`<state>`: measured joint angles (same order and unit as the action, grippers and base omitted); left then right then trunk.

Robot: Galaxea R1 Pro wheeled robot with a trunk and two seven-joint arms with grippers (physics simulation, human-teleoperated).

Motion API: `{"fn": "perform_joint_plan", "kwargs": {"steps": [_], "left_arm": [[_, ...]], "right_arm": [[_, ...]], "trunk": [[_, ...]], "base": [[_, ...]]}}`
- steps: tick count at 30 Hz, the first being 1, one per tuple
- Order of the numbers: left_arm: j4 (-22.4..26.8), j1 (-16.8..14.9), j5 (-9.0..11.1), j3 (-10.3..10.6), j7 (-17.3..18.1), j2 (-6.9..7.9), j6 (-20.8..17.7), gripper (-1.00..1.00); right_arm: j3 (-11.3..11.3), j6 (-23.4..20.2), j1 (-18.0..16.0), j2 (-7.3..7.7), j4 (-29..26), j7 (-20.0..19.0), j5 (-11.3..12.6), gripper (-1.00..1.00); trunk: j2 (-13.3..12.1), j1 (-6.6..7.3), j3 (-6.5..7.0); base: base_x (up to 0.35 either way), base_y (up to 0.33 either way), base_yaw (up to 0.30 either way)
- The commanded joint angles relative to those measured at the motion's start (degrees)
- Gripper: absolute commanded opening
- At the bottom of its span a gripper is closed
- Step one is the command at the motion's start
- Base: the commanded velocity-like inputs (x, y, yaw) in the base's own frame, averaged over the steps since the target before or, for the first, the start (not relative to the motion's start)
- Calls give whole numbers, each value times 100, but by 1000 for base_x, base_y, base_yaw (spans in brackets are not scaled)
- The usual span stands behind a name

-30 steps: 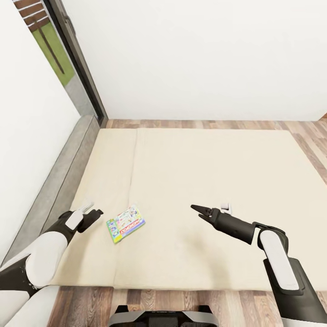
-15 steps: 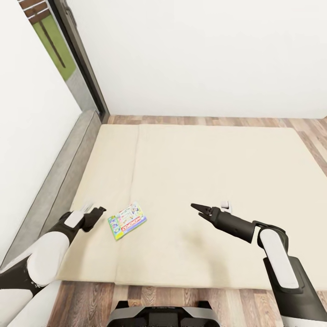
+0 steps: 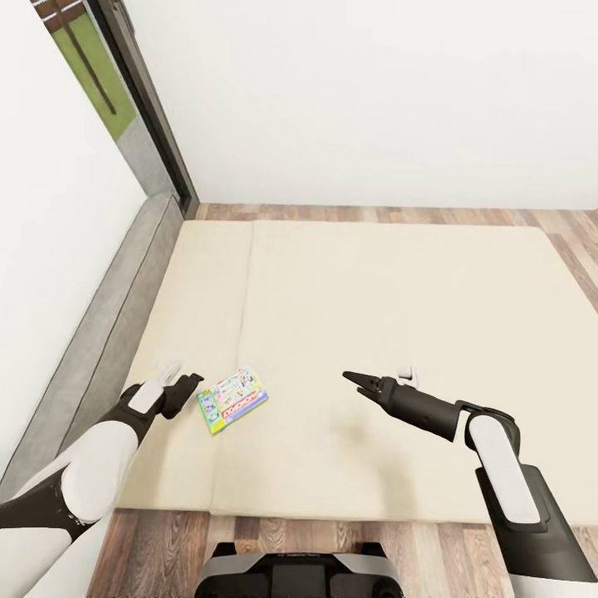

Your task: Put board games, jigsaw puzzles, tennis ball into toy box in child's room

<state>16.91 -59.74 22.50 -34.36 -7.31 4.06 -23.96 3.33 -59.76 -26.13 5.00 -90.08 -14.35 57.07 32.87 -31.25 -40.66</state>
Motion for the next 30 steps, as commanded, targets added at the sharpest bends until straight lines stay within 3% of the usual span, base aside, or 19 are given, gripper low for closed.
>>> {"fn": "perform_joint_plan", "kwargs": {"steps": [1,19,30], "left_arm": [[35,-2,61,-4,-39,-12,-29,100],[828,-10,61,14,-39,-250,-96,100],[964,-11,54,17,-58,-250,-93,100]], "right_arm": [[-1,-24,-4,-2,-1,-59,-55,100],[-201,-24,-6,-16,-1,-59,-55,100],[-209,-24,-6,-17,-1,-59,-55,100]], "trunk": [[6,-2,-15],[6,-2,-181],[6,-2,-282]], "base": [[0,0,0],[0,0,0],[0,0,0]]}}
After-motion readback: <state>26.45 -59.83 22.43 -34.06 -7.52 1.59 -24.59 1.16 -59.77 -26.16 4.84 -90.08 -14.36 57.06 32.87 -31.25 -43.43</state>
